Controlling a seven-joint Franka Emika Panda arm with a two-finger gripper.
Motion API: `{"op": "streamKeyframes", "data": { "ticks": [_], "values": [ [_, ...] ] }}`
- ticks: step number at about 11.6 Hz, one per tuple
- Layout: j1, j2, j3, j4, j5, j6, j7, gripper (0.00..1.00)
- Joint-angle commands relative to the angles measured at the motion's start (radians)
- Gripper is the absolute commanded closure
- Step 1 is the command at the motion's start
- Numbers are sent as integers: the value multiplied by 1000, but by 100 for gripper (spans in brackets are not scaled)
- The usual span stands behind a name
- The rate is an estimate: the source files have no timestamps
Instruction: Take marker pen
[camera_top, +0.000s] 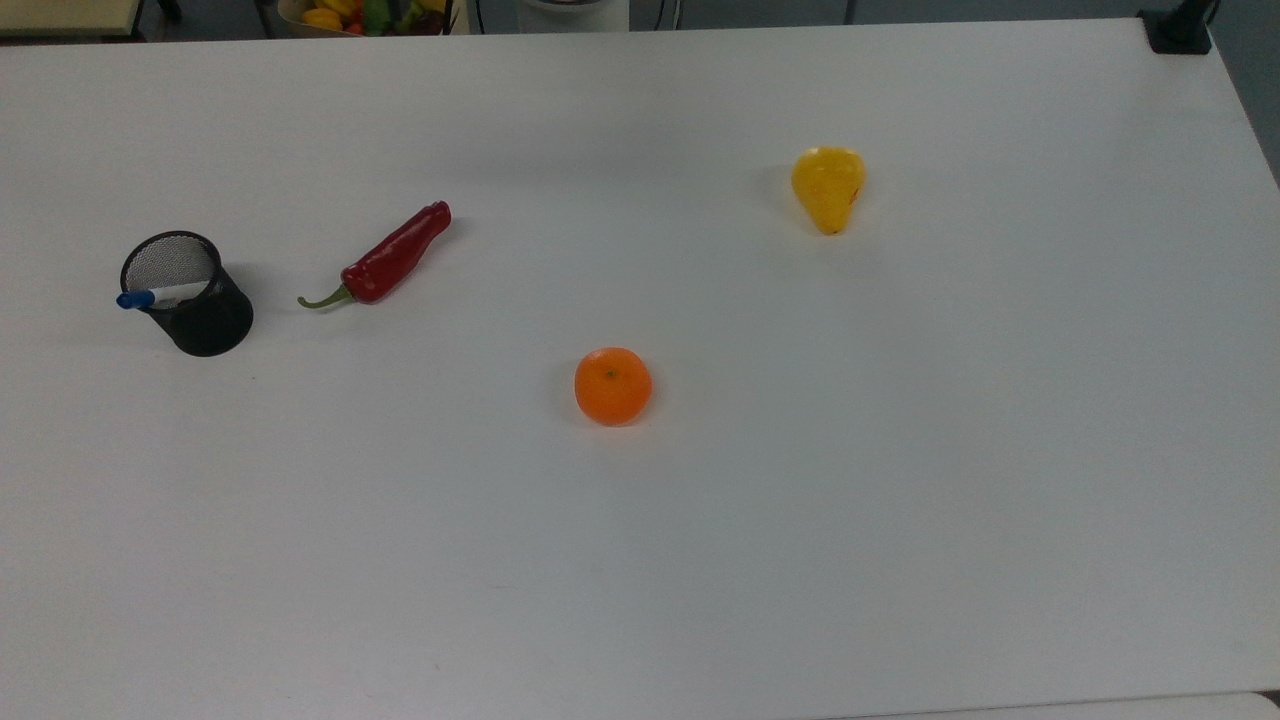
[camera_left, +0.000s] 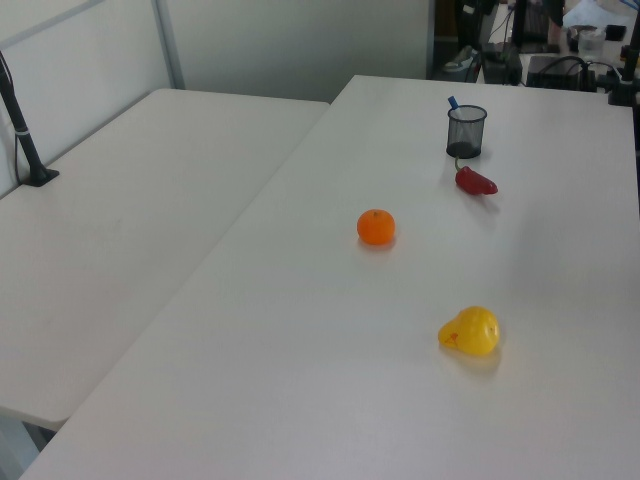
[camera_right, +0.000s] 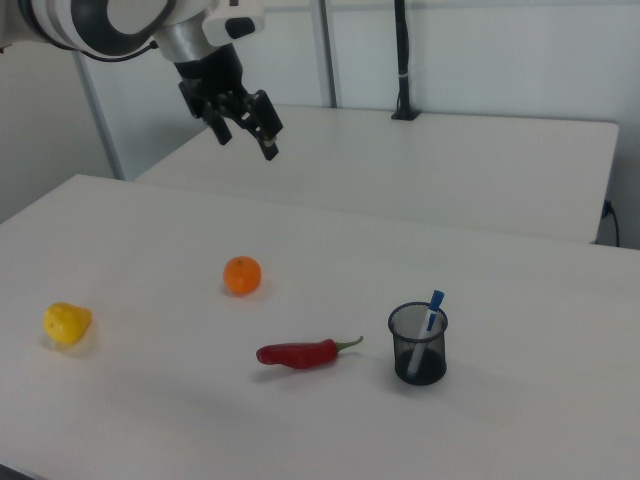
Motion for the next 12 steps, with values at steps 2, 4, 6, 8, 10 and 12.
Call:
{"op": "streamKeyframes", "data": {
  "ticks": [2, 4, 6, 8, 10, 12],
  "values": [
    [12, 59, -100, -20, -19, 172, 45, 3],
    [9, 102, -135, -21, -19, 221, 48, 7],
    [1, 141, -158, -43, -19, 285, 48, 17],
    [-22, 190, -166, -58, -19, 347, 48, 19],
    [-45, 237, -166, -61, -19, 408, 46, 26],
    [-62, 266, -168, -73, -19, 459, 46, 29]
  ]
}}
